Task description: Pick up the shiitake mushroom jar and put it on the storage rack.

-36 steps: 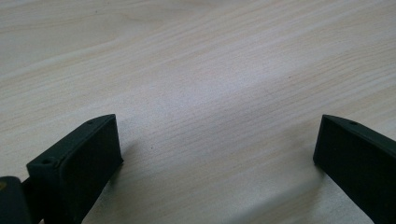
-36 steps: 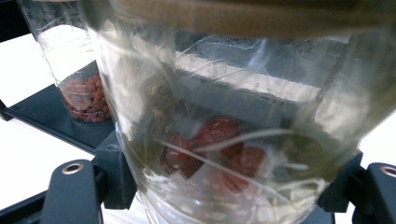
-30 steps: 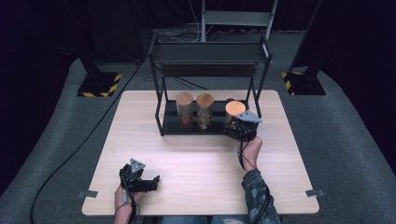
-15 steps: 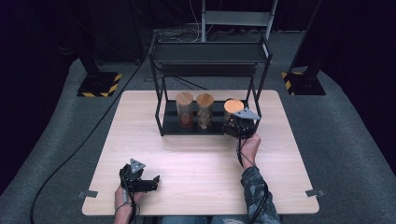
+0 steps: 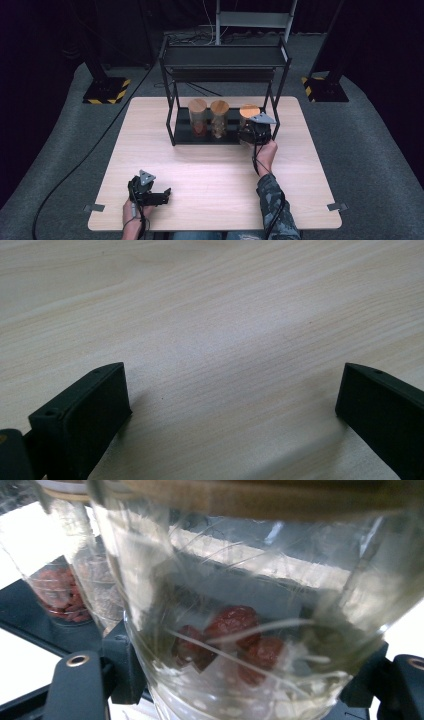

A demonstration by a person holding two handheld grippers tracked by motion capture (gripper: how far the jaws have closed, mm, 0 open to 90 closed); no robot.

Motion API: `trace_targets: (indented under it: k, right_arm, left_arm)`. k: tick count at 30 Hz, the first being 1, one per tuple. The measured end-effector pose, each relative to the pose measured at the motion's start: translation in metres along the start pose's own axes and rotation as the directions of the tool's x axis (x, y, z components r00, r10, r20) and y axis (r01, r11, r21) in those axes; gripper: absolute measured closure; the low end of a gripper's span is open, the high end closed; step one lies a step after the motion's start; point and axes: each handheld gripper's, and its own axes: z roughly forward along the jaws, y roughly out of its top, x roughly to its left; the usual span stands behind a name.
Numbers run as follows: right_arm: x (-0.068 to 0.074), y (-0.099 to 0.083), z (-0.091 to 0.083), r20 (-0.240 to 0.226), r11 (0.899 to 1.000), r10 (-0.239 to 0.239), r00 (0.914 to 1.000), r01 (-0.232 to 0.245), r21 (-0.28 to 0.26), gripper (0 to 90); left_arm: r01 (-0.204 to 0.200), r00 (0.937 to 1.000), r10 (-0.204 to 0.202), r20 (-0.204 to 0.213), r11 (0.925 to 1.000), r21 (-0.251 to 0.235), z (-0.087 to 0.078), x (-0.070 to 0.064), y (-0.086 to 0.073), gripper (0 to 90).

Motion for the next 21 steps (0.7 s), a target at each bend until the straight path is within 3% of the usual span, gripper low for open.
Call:
trace_targets:
  k: [21]
  right_arm:
    - [-0.006,0.002,0.018,0.017,1.0,-0.007,0.9998,0.007,0.024,24.4]
  left_arm:
    - [0.001,1.0,-0.001,0.001,1.0,-0.001,0.0,0.0,0.0,0.2]
